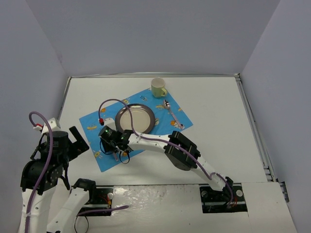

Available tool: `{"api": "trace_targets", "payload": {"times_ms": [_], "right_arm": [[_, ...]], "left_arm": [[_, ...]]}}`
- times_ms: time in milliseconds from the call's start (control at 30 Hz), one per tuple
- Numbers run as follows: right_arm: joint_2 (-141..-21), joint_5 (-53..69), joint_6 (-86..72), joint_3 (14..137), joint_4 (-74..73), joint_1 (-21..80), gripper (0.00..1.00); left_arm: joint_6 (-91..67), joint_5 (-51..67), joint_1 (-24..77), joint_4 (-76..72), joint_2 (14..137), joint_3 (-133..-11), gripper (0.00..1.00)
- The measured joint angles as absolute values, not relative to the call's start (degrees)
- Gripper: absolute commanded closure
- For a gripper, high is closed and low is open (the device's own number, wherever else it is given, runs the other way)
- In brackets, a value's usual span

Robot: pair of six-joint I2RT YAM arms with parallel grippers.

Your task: Set the dinner table for one person

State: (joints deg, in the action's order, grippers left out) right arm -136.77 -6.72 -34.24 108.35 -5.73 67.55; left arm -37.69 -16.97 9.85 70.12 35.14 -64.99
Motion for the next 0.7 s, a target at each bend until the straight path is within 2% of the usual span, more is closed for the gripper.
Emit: {"api": "trace_targets", "payload": {"times_ms": [300, 500, 700], "right_arm": [[-132.07, -10.18, -31.08, 105.48, -6.3, 67.38, 0.24], [-115.51, -14.58, -28.23, 94.75, -7.23, 63.57, 0.14], [-95.67, -17.22, -26.21, 81.75, -6.32, 49.61, 0.07]], "left_arm": [[-36.87, -16.99, 9.85, 70.45, 36.05, -66.64, 0.03], [-33.68, -17.19, 9.87, 70.24, 38.28, -70.95, 0.03], [-30.41, -18.27, 9.91, 70.07, 38.52, -72.26, 0.03]]}}
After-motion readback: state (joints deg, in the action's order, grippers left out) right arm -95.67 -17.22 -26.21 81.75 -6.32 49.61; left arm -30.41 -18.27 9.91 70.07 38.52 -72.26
